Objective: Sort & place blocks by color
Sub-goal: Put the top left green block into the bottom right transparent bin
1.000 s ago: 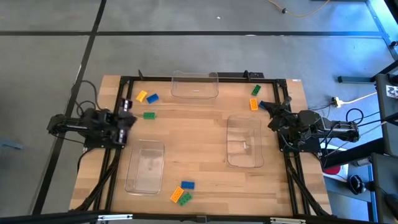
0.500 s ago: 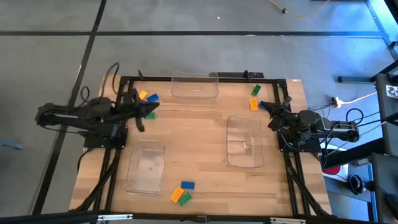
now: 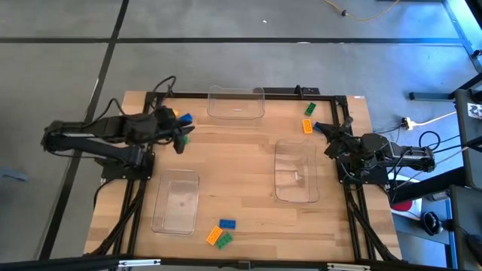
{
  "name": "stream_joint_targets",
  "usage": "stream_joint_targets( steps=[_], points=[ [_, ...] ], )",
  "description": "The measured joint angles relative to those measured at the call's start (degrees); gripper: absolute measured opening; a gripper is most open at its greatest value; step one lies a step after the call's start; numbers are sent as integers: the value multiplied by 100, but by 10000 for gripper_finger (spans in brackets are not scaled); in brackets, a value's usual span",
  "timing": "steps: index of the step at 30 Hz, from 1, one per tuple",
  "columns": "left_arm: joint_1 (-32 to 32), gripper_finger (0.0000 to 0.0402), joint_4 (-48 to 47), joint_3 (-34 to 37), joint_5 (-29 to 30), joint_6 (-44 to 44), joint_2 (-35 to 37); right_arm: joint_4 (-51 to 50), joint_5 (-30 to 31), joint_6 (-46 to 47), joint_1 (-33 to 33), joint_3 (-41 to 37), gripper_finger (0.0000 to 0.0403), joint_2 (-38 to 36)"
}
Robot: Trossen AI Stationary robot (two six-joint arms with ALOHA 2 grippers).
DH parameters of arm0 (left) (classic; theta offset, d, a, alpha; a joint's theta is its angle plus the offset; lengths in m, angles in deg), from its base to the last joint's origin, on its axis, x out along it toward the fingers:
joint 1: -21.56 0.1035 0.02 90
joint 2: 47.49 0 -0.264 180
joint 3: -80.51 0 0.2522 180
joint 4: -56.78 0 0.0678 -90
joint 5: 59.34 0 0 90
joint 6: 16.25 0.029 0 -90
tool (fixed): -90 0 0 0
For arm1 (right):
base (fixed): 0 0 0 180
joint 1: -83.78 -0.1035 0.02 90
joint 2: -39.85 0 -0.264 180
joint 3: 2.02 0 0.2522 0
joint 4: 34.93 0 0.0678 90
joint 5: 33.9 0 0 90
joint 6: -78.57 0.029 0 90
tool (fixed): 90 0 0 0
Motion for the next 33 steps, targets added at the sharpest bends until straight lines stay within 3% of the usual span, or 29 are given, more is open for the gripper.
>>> stream_joint_targets(
  steps=[6,11,16,20,27,33],
  points=[
    [842,237,-218,-134,-850,-155,-311,1,-1,-1,1,0,23,0],
    [1850,280,-1157,-571,-1739,84,-1112,0,1,1,-1,0,23,0],
    [2607,282,-2581,-903,-1931,626,-2206,1,1,1,1,0,23,1],
    [2946,279,-3053,-870,-1956,1680,-2947,-1,1,1,-1,0,23,2],
    [3007,275,-3150,-674,-2116,4111,-3884,-1,1,1,1,0,23,0],
    [3012,273,-2624,-320,-2074,5410,-4128,-1,1,1,1,0,23,0]
  ],
)
